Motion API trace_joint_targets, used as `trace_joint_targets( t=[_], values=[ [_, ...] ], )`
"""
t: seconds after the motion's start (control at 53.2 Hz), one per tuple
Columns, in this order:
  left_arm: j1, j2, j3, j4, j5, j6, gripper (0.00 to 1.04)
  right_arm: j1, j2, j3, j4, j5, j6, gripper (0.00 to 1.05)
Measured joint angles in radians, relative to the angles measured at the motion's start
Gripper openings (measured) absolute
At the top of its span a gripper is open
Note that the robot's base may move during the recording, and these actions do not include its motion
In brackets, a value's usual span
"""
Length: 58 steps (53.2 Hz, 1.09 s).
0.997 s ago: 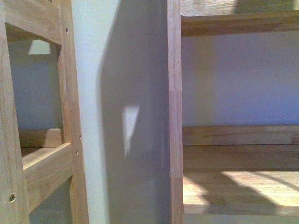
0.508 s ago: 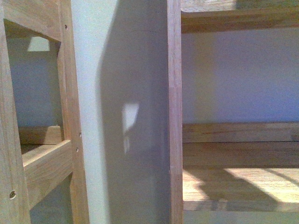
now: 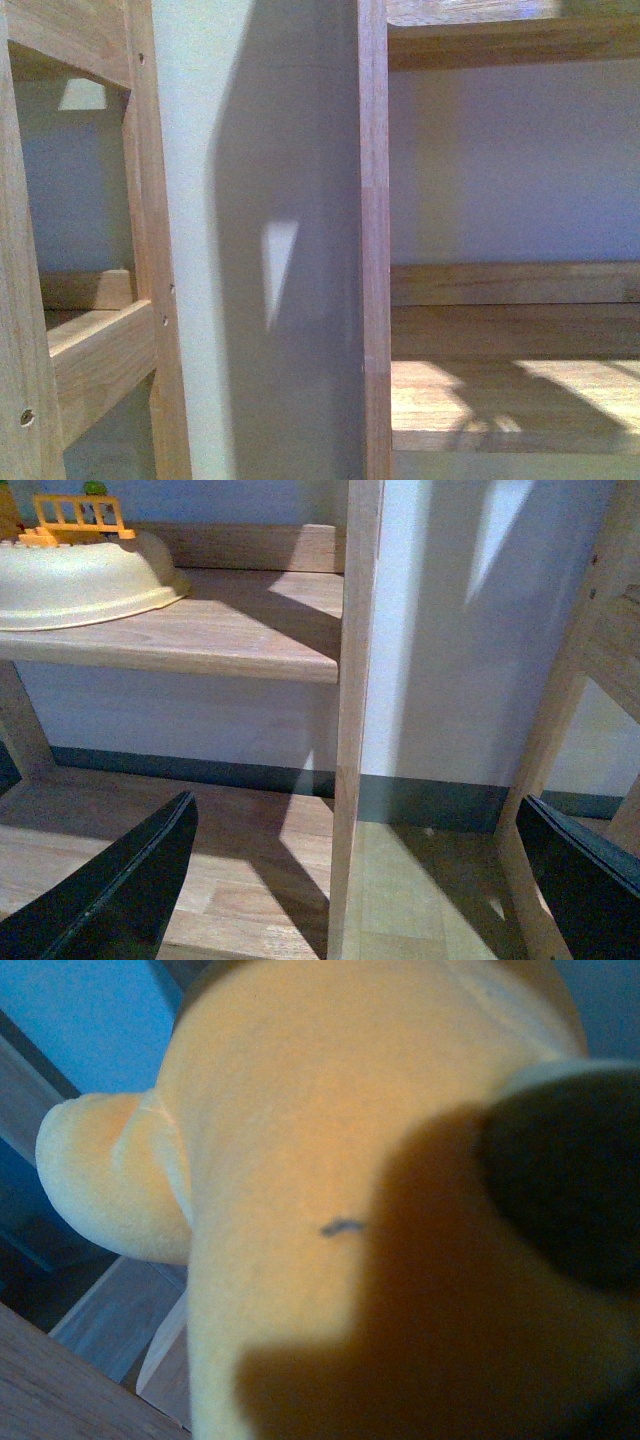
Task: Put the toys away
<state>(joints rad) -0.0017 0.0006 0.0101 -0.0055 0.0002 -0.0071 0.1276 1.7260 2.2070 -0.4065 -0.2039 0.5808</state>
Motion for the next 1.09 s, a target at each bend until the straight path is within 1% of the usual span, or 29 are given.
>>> trace_joint_targets(
  t=[0.433,0.489,0.508,0.64,0.79,0.941,1.091],
  values=[
    [0.0,0.0,0.0,0.0,0.0,0.0,0.99,-0.032,0.001,-0.028,0.012,-0.019,0.019,0.21],
    [0.0,0.0,0.0,0.0,0.0,0.0,0.99,-0.037,0.001,-0.032,0.021,-0.022,0.02,0.27],
    [0.0,0.0,0.0,0.0,0.0,0.0,0.99,-0.039,0.001,-0.036,0.028,-0.022,0.02,0.31],
    [0.0,0.0,0.0,0.0,0.0,0.0,0.99,-0.045,0.001,-0.051,0.061,-0.019,0.014,0.48],
    [0.0,0.0,0.0,0.0,0.0,0.0,0.99,-0.045,-0.01,-0.089,0.126,-0.002,-0.046,0.77],
    [0.0,0.0,0.0,0.0,0.0,0.0,0.99,-0.044,-0.026,-0.093,0.131,-0.003,-0.082,1.05],
    [0.0,0.0,0.0,0.0,0.0,0.0,0.99,-0.05,-0.037,-0.093,0.131,-0.017,-0.087,1.04]
  ],
)
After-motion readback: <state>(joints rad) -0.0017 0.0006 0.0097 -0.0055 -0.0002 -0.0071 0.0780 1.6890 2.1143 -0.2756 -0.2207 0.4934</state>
